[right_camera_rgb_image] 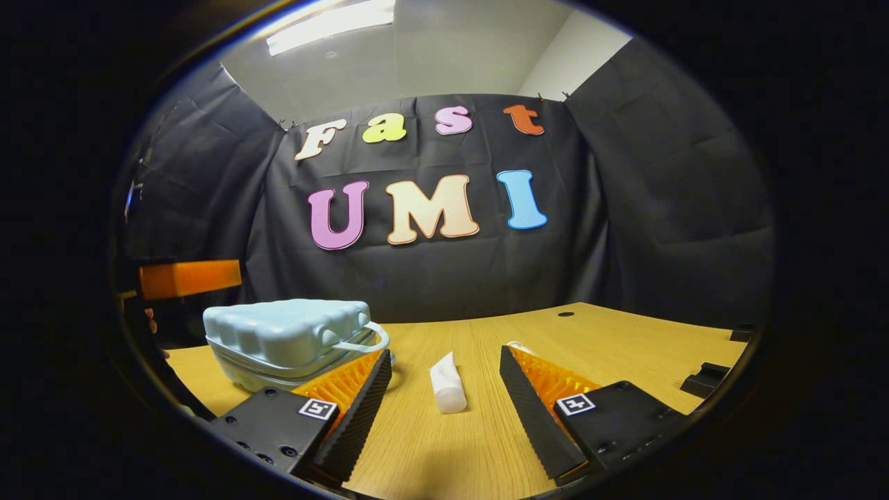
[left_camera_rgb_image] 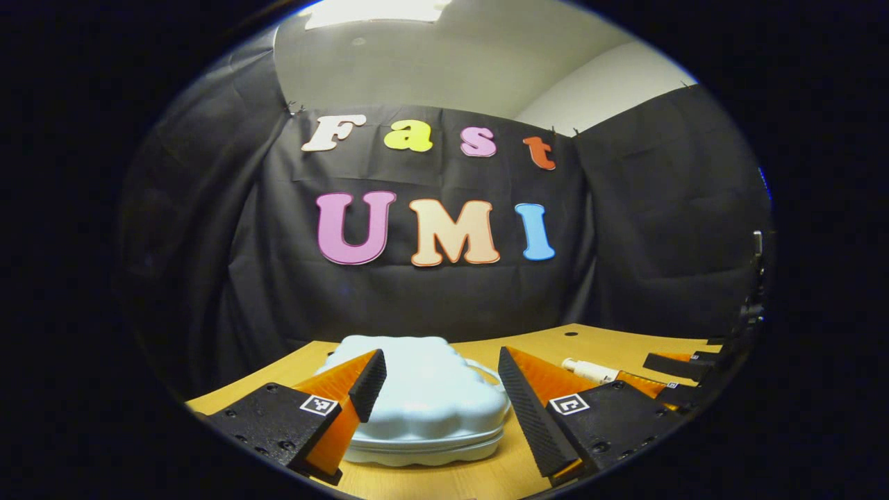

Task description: First open the suitcase, pack the skin care products into it, and then close the suitcase.

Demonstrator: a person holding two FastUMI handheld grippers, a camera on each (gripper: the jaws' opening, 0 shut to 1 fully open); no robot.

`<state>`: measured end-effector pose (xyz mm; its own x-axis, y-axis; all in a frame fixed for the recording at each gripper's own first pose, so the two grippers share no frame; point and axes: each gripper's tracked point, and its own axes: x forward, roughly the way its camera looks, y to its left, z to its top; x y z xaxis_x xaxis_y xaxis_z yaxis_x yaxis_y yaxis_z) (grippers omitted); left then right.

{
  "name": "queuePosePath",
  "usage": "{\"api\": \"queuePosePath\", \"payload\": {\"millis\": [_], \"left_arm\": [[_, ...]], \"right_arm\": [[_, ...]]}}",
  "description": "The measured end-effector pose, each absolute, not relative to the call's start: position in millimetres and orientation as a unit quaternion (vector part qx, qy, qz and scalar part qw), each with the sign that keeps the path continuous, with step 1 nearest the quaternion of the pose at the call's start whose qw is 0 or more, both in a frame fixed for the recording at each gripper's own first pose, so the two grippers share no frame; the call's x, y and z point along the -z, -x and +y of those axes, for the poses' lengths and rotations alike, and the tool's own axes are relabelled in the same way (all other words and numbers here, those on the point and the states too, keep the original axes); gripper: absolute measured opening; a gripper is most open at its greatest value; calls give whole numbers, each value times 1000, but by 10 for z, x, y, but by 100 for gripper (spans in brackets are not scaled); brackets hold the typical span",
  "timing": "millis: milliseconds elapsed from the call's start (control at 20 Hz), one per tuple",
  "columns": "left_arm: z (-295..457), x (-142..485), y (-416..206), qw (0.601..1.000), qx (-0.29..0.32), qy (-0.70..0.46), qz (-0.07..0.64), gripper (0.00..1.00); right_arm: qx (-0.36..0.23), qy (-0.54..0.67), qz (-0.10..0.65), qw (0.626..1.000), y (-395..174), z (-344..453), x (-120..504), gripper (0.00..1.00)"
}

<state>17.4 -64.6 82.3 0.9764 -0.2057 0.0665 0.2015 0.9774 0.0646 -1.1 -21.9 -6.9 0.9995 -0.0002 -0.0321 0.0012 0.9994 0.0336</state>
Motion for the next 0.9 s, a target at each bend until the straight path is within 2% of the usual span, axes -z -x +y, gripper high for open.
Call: {"api": "queuePosePath", "payload": {"millis": [300, 550, 900], "left_arm": [[-1231, -692, -607, 977, 206, -18, 57, 95], [-1545, -388, -998, 950, 259, 24, 172, 95], [-1656, 116, -1414, 899, 256, 55, 350, 94]], "right_arm": [[4, -7, 21, 1000, -34, -351, 66, 98], [6, 6, 18, 1000, -93, -450, 23, 98], [14, 0, 23, 1000, -233, -650, 130, 99]]}}
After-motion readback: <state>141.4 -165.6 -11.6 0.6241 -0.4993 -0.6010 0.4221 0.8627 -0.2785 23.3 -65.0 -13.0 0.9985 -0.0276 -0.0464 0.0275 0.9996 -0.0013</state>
